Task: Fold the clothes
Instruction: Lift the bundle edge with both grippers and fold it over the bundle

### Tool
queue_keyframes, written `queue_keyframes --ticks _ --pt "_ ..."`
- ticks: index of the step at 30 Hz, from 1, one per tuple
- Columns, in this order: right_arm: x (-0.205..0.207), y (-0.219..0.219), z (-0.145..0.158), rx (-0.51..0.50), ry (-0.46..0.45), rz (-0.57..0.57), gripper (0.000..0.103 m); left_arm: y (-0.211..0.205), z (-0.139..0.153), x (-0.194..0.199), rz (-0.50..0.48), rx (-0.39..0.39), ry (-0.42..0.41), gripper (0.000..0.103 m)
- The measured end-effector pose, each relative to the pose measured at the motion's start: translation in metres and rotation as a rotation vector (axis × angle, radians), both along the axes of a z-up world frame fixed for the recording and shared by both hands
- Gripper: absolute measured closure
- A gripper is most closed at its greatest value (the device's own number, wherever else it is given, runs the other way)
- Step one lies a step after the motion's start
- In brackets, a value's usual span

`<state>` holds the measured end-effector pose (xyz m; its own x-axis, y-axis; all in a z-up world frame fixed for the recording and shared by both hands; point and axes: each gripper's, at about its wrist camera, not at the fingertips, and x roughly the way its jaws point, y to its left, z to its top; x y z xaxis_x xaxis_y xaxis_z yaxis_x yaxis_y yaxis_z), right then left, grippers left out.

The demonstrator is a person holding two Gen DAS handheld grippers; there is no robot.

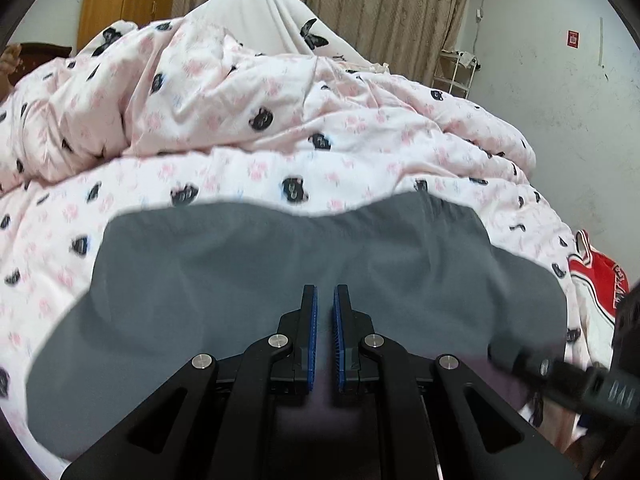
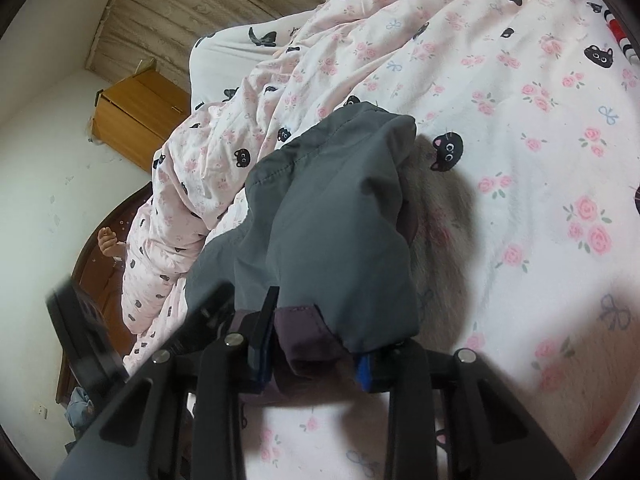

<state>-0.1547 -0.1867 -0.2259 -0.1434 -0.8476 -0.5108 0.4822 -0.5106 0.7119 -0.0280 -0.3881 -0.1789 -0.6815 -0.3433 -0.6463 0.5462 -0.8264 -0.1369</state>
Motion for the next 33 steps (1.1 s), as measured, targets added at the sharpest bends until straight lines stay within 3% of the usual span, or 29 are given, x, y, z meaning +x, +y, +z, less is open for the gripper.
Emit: queue_keyframes --ticks 4,7,16,19,24,28,33 --pt "-0.002 -0.002 0.001 -0.004 -0.001 0.006 0.071 -0.007 -0.015 -0.026 -0.002 -0.014 -0.123 0.096" --pt "-0.003 -0.002 0.002 -0.003 0.007 0.011 0.074 -0.005 -0.031 -0.034 -0.006 -0.031 -0.166 0.096" --pt "-0.002 -0.002 0.005 -0.006 0.019 0.010 0.074 0.016 -0.002 0.012 -0.022 -0.038 -0.025 0.096" --pt "-0.001 -0.001 0.006 -0.006 0.022 0.009 0.074 0.034 -0.004 0.027 -0.041 -0.053 -0.036 0.096" --pt "0.003 -0.004 0.009 0.007 0.047 0.023 0.075 0.031 -0.030 0.024 -0.057 0.007 -0.072 0.096" --pt "0.015 -0.014 0.028 0.052 0.157 0.056 0.080 0.026 -0.035 0.022 -0.065 0.043 -0.070 0.096" --pt "0.044 -0.032 0.063 0.144 0.382 0.121 0.083 0.027 -0.025 0.030 -0.053 0.037 -0.040 0.096"
